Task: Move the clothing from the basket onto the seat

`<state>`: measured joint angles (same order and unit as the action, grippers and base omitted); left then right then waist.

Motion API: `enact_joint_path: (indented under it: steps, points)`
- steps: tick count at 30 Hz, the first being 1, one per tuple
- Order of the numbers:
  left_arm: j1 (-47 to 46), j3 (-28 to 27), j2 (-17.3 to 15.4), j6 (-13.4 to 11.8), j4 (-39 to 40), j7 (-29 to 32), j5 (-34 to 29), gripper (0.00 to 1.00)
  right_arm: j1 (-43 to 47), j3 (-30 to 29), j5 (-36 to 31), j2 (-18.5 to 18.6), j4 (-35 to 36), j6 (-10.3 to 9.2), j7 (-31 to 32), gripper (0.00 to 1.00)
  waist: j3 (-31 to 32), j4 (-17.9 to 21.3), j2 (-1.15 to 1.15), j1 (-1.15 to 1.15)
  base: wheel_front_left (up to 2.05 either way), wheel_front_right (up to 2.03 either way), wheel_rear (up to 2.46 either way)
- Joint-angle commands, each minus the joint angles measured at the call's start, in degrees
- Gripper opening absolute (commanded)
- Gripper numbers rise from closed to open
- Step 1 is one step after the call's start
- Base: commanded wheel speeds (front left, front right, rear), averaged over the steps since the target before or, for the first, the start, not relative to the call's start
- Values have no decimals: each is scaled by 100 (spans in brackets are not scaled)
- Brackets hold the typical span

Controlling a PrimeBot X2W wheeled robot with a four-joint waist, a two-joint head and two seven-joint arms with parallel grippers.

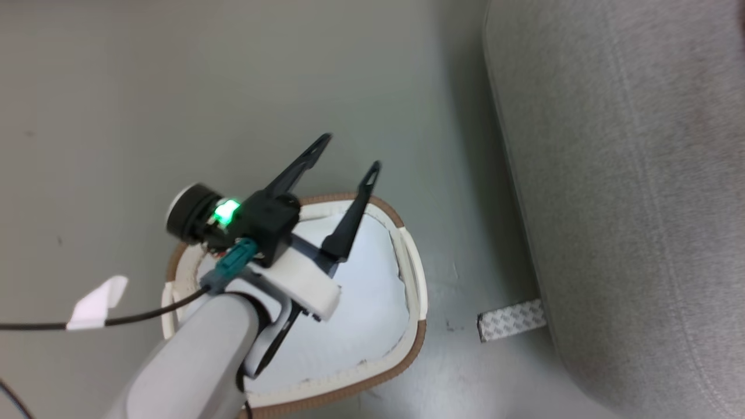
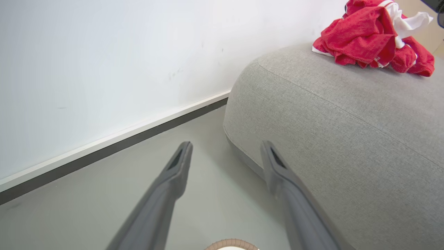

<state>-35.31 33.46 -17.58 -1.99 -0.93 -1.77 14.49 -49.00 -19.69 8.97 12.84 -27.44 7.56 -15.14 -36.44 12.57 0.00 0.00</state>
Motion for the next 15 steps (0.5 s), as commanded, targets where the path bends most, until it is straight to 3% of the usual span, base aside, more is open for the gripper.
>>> enact_joint_path:
  steps: [1, 6, 15]
  points:
    - [170, -60, -50, -59, -60, -106, 67, 100, 239, 64, -33, -34, 148, -14, 0, 100, 400, -7, 0, 0, 0, 0, 0]
    - [739, -374, -43, -419, -416, -619, 286, 100, 1151, 381, -44, -212, 903, -14, -1, 100, 1175, -130, 0, 0, 0, 0, 0]
    - [1818, -875, -25, -780, -717, -1262, 675, 100, 2754, 1027, -18, -384, 1683, -14, 0, 100, 2308, -466, 0, 0, 0, 0, 0]
